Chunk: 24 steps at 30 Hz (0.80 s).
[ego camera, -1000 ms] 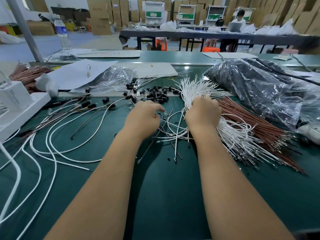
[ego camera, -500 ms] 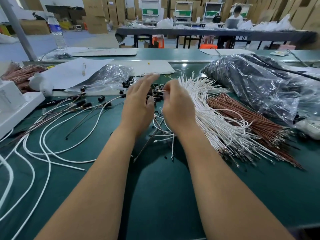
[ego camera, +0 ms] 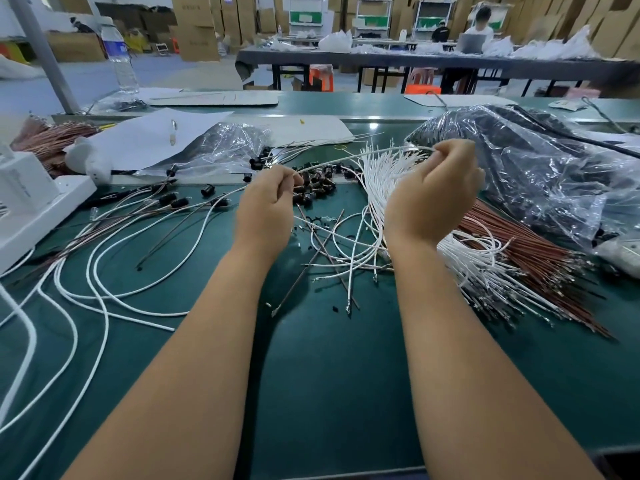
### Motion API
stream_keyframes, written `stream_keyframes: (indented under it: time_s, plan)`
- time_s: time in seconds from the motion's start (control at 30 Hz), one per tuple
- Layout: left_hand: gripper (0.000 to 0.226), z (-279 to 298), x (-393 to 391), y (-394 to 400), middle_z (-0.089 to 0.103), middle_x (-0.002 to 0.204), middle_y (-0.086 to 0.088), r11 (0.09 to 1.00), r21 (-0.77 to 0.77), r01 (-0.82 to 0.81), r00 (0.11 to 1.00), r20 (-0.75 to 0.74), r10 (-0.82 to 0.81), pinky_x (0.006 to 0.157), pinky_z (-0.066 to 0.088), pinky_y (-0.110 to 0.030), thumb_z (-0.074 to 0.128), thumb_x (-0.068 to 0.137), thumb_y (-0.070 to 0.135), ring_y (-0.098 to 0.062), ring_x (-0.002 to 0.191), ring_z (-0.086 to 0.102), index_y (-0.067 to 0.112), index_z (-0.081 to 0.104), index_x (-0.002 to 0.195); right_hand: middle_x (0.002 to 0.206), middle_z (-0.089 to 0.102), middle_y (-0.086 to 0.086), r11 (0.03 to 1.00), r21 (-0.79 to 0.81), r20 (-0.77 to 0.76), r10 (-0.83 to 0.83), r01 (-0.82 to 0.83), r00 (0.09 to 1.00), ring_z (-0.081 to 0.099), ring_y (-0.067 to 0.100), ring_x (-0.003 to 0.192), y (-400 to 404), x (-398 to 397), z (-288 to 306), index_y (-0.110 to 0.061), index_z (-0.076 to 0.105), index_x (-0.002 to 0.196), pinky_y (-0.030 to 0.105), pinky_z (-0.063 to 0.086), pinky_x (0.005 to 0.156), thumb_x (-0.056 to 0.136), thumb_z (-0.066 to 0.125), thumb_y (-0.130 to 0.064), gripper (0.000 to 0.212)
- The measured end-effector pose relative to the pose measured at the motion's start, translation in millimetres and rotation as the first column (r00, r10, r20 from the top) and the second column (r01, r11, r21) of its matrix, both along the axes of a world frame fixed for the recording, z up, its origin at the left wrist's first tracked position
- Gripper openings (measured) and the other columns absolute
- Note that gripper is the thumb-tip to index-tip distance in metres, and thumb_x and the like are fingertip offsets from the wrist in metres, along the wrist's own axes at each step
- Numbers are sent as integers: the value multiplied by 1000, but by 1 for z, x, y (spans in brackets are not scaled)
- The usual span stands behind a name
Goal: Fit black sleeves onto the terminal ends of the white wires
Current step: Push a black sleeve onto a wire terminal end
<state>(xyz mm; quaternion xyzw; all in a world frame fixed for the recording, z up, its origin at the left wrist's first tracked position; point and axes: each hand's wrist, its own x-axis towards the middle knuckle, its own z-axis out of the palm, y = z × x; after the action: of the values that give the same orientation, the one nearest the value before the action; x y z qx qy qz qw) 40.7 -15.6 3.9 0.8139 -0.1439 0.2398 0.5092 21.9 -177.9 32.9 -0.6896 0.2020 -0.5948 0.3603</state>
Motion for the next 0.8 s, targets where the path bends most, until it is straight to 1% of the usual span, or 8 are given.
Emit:
stream_keyframes:
  time_s: [0.07, 0.17, 0.23, 0.33, 0.43, 0.6, 0.7, 0.8]
  plan:
    - [20, 0, 2, 3, 51, 72, 9, 999, -18, -40, 999, 30, 41, 51, 28, -24, 41, 101, 12, -6, 55, 37, 13, 61, 100, 103, 61, 1, 998, -26, -136, -64, 61, 989, 46, 18, 98, -2, 0, -2, -12, 61, 103, 30, 32, 82, 92, 43, -6, 22]
    - [20, -2, 4, 4, 53, 74, 11, 999, 9, -40, 998, 44, 40, 51, 29, -21, 44, 101, 15, -3, 55, 39, 17, 63, 100, 125, 55, 2, 971, -240, -222, -62, 7, 973, 42, 23, 123, 7, -2, -1, -16, 61, 113, 36, 24, 98, 81, 32, 1, 46]
    - [19, -2, 3, 1, 53, 74, 15, 999, 43, -23, 998, 67, 20, 53, 31, -15, 47, 99, 15, 0, 57, 43, 18, 66, 99, 120, 59, 5, 875, -458, -194, 73, -156, 978, 47, 25, 120, 18, -4, -2, -12, 64, 112, 36, 24, 98, 73, 30, 2, 53]
    - [20, 1, 1, -3, 63, 87, 7, 993, 118, 25, 994, 100, -37, 68, 42, -24, 50, 97, 13, -7, 76, 54, 14, 69, 103, 106, 66, 1, 651, -646, -373, 185, -398, 909, 54, 23, 109, 32, -6, -9, -14, 68, 103, 36, 22, 95, 80, 50, -4, 31]
    - [20, 2, -1, -3, 61, 85, 6, 984, 178, 30, 996, 81, -45, 72, 42, -26, 52, 96, 11, -14, 81, 54, 12, 70, 103, 100, 70, -2, 621, -599, -516, 184, -506, 836, 57, 21, 99, 32, -1, -16, -18, 68, 102, 32, 21, 91, 93, 53, -19, 18]
    - [18, 3, 1, 4, 62, 72, 7, 997, 43, 70, 995, -75, -67, 52, 36, -13, 53, 94, 4, -1, 52, 45, 6, 71, 93, 87, 66, -1, 702, -458, -497, 305, -545, 812, 52, 20, 86, 26, 1, -16, -14, 65, 90, 27, 27, 79, 88, 56, -2, 15]
    - [15, 6, 1, 10, 70, 78, 0, 996, -61, 69, 992, -105, -76, 67, 48, -14, 66, 85, 1, -4, 63, 60, 14, 72, 91, 85, 64, -2, 674, -431, -569, 313, -600, 760, 49, 18, 85, 24, 2, -16, -14, 64, 88, 27, 25, 77, 85, 54, 2, 19]
    - [12, 3, 4, 15, 69, 75, 2, 1000, -12, -2, 994, -113, 1, 70, 49, -14, 74, 80, 6, -2, 66, 62, 14, 73, 89, 85, 63, -2, 651, -384, -686, 273, -654, 675, 51, 17, 82, 24, 3, -17, -17, 64, 90, 28, 30, 76, 85, 55, -1, 19]
